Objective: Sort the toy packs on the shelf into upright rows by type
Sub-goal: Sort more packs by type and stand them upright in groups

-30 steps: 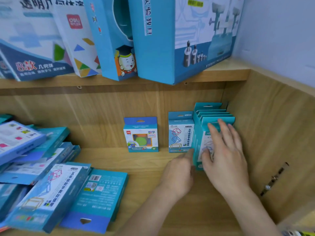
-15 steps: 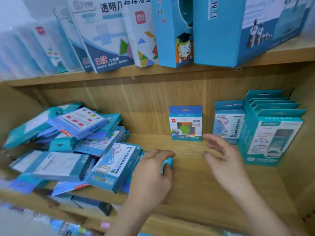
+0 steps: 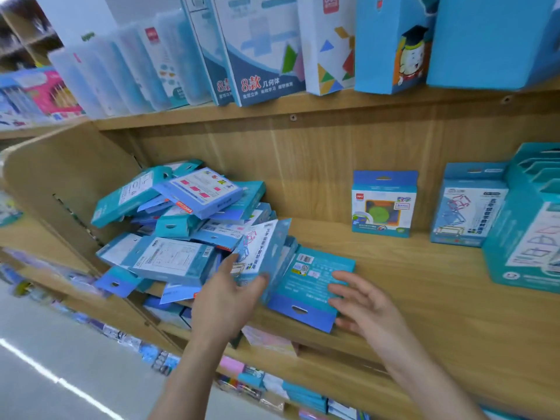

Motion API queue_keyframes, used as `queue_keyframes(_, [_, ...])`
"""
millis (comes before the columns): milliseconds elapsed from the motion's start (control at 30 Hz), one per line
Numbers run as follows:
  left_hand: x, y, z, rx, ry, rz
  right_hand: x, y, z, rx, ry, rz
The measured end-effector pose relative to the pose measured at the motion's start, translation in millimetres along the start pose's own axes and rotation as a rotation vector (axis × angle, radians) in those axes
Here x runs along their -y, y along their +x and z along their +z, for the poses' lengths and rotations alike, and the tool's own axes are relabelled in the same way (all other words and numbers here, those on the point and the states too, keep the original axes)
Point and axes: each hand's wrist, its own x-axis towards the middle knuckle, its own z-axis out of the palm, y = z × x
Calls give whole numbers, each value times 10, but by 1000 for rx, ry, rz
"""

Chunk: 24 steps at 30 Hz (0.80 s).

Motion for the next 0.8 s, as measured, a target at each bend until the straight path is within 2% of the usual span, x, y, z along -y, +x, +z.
queue_keyframes(67, [-60,-87,-90,153,-635,-154,21,-47,65,45,38,-14])
queue_keyframes(133, [-150,-246,-118,416,-1118,-218,57,-87,123,115,95,-16])
queue_keyframes(200, [-215,-411,-68,580,-1278,-187,101,-128,160,208,144,-15])
queue_keyframes(233, [-225,-483,-24,602,-1282,-155,117,-149,165,243,143,-29])
queue_keyframes(300, [-221,-583,83,553,-1207,-69,139,-203,153,264,115,-62])
queue_keyframes(333, [-203,-615,139,493,-1093,-14,139,-232,140,257,104,-74])
queue_keyframes(433, [-169,-747,281,283,-449,287,79,-292,127,209,91,-91])
queue_keyframes(467, [-161,-799,330,240,-299,391,26,-295,129,152,100,-94])
queue_keyframes(500, [-141,-837,376,254,-231,466,-25,-295,124,68,121,-97])
queue_keyframes(600, [-72,-798,362,460,-150,560,-111,-284,7,-168,103,-150])
queue_keyframes(633, [-39,-728,345,447,-73,612,-112,-277,-63,-203,90,-181])
queue_keyframes(700, [14,-549,345,295,115,737,-84,-278,-213,-249,58,-239])
queue_keyframes(800, [111,-345,503,193,419,779,-42,-278,-397,-294,-14,-288])
